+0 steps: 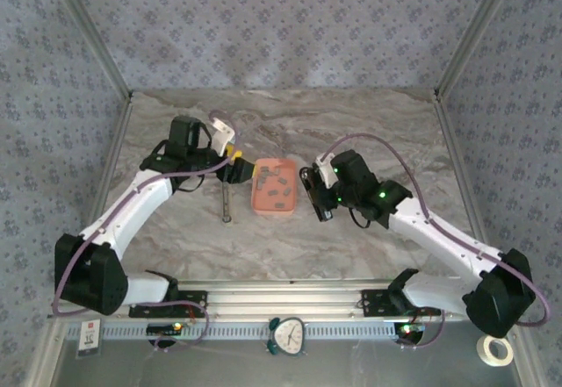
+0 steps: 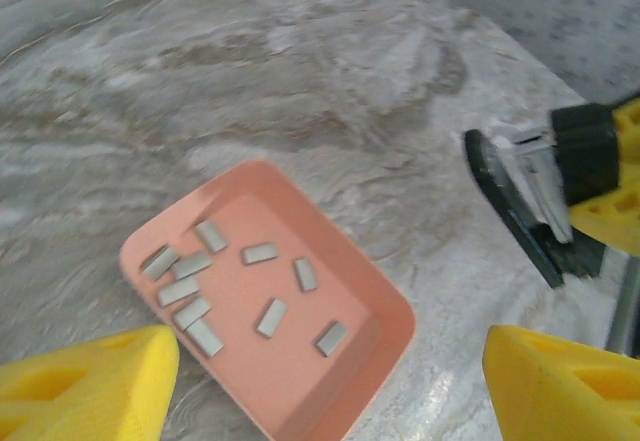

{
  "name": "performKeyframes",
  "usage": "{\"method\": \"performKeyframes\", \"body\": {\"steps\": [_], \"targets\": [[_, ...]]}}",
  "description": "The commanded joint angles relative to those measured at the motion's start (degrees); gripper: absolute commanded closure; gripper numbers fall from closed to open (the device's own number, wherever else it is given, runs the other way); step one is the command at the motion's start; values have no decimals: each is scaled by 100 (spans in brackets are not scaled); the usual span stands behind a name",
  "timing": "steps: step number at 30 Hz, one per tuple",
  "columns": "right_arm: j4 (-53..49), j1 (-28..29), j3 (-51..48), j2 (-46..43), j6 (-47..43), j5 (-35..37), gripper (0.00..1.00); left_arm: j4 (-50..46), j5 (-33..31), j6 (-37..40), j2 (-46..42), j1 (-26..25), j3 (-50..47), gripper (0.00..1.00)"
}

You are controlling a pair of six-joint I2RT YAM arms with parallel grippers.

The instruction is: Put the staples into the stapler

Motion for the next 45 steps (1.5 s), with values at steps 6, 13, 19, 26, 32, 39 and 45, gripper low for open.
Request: {"method": "performKeyframes", "body": {"steps": [6,13,19,26,32,39,45], "targets": [[280,-232,179,-194,-1898,-1601,95,-636,1370,2237,-122,-44,353,21],[329,-334,223,-140,-2872,-2384,99,-941,1584,3339,-126,-248,381,21],[382,-334,247,-72,-3423,-2870,99,-1162,1546,4052,-17,-582,423,21],[382,-329,477,172,-3729,-3460,100,-1388,1430,4587,310,-962,617,23],[280,-326,706,358,-3961,-3710,100,-1776,1535,5092,553,-1150,855,26],[183,-334,888,474,-4089,-3810,100,-2063,1617,5346,612,-1211,911,39],[112,-345,925,475,-4126,-3794,99,-2238,1595,5390,612,-1213,1009,61]]}}
